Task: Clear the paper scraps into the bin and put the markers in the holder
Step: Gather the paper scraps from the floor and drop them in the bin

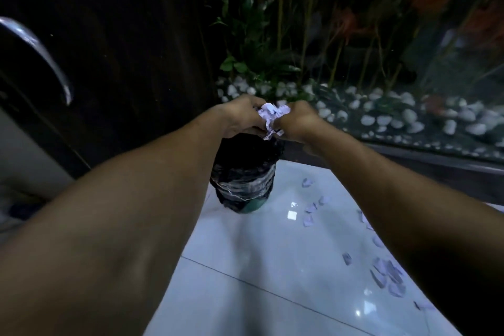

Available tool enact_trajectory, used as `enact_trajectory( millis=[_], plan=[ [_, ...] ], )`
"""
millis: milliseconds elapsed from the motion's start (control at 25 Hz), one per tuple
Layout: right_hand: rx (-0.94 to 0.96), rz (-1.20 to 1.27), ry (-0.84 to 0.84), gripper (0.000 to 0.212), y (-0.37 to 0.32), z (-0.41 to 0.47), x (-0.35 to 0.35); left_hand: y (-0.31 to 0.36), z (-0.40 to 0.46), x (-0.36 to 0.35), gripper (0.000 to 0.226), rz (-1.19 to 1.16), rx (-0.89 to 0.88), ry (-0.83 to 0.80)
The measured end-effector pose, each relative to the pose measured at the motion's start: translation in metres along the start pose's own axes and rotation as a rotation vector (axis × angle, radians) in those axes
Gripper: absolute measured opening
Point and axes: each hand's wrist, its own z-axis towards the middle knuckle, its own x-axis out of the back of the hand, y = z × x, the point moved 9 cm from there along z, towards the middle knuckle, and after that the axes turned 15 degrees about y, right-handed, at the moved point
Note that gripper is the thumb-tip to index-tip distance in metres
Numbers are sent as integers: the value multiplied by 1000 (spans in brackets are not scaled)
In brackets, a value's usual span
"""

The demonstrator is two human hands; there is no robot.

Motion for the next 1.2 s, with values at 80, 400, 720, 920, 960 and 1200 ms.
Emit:
enact_trajectory(
  millis=[80,400,720,920,960,1200],
  plan=[
    [-42,-19,-18,8,-12,1,-26,-16,3,23,18,-77,50,22],
    [-250,78,-75,21,1,20,-88,-89,22,81,24,-12,189,183],
    [-204,-64,-145,19,8,17,-90,-117,17,83,17,243,314,194],
    [32,-237,26,29,6,22,-18,-42,26,51,18,311,6,313],
    [59,-292,59,32,14,19,5,-21,25,29,18,308,-58,287],
    [100,-924,-66,48,124,-11,113,40,-28,-139,19,392,-318,-101]
  ],
)
